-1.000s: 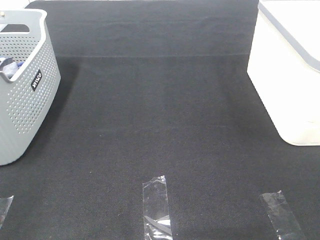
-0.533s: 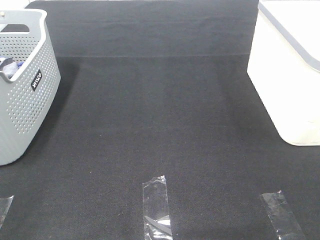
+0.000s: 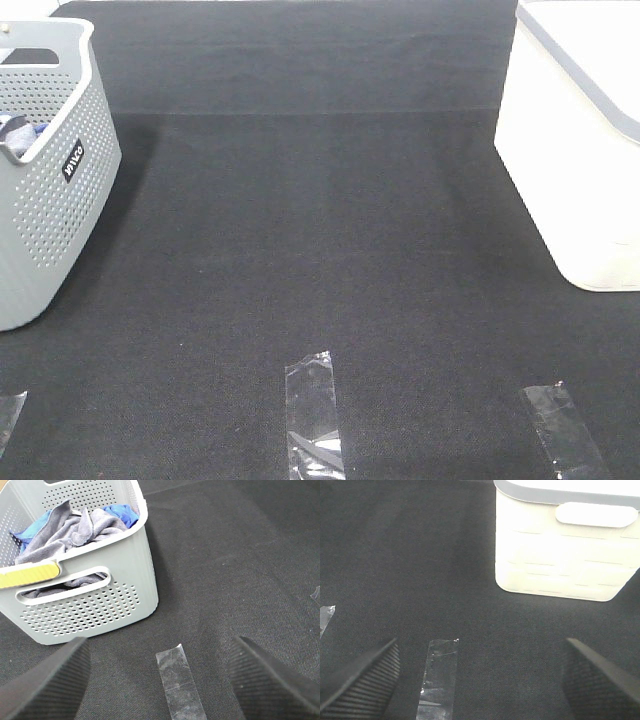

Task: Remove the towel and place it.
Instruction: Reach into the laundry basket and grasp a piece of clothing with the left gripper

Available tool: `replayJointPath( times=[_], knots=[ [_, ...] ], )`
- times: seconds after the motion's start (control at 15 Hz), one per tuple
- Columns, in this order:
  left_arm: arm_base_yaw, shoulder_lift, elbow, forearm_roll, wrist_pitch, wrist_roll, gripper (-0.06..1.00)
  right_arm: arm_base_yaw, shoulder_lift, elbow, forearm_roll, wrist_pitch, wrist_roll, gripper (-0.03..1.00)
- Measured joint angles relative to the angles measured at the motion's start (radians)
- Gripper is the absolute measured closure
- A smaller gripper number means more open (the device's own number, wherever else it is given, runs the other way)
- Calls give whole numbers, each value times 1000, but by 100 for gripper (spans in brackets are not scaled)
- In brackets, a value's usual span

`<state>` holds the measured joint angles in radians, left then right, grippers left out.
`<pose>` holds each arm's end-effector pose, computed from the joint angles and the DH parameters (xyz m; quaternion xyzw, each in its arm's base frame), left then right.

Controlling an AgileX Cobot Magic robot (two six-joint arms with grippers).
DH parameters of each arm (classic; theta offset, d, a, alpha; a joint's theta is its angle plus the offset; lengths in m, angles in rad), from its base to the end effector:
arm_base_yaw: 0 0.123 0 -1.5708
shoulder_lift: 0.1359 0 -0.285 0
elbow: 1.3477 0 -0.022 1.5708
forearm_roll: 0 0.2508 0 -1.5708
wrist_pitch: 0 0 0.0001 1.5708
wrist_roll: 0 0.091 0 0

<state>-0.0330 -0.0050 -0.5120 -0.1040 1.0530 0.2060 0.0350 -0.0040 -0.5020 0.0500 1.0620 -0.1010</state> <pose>-0.0072 -0.0080 0.2816 0.1030 0.8393 -0.0058 0.5338 -0.0059 0.0038 0.2778 -0.0589 0.8497 0.0077 0.5239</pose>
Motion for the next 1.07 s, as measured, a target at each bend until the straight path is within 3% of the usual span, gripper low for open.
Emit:
replayJointPath(
  times=[1.07],
  knots=[
    [0,0,0,0,0,0,21,0,0,0,0,0,0,16]
  ],
)
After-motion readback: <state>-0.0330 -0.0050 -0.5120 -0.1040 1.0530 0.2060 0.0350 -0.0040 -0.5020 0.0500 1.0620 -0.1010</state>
